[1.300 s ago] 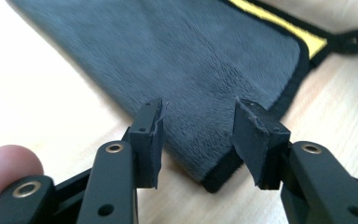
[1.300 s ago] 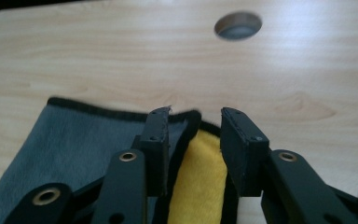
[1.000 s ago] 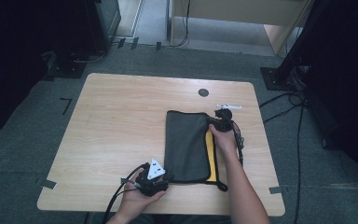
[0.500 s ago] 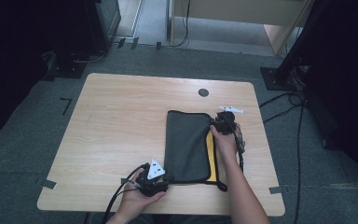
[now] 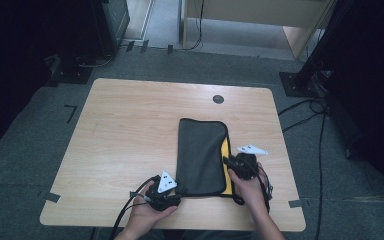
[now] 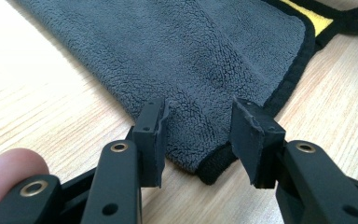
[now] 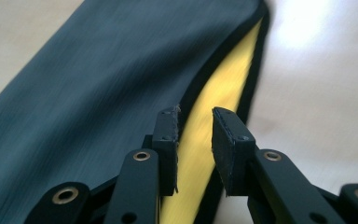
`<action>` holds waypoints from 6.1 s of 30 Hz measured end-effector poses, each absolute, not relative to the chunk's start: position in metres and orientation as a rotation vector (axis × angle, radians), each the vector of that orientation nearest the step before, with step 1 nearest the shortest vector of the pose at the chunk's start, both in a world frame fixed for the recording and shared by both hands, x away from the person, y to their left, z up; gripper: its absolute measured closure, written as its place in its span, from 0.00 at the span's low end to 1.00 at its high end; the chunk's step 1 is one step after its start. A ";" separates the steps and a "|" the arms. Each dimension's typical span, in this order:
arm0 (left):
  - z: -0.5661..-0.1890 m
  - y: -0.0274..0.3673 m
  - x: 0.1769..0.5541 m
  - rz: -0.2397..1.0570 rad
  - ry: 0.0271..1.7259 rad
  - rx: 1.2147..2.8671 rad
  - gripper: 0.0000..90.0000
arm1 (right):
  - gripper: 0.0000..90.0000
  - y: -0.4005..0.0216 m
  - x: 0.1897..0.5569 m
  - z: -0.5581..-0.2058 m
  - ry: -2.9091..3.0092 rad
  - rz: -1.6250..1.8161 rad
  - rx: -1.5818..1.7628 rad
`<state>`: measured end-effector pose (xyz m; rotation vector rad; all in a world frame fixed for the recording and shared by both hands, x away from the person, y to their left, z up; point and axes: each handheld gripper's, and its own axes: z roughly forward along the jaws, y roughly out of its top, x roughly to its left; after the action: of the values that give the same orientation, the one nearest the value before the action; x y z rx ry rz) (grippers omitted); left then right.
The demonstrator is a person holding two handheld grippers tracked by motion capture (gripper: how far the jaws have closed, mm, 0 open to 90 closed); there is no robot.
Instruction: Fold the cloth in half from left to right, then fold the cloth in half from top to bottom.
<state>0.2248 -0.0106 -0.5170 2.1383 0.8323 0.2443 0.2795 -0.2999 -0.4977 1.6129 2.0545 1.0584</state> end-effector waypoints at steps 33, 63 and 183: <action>-0.515 -0.007 0.222 0.221 0.796 2.108 0.43 | 0.98 -0.309 0.213 -0.499 2.035 0.911 1.684; -0.515 -0.011 0.225 0.229 0.879 2.162 0.45 | 0.44 -0.275 0.253 -0.459 1.962 0.985 1.385; -0.494 0.072 0.268 0.274 0.806 2.113 0.86 | 0.91 -0.248 0.238 -0.495 2.159 1.187 1.180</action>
<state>0.2681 0.0717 -0.4943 2.1129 0.8058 0.2735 0.2380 -0.2475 -0.4949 1.1798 2.1589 1.1871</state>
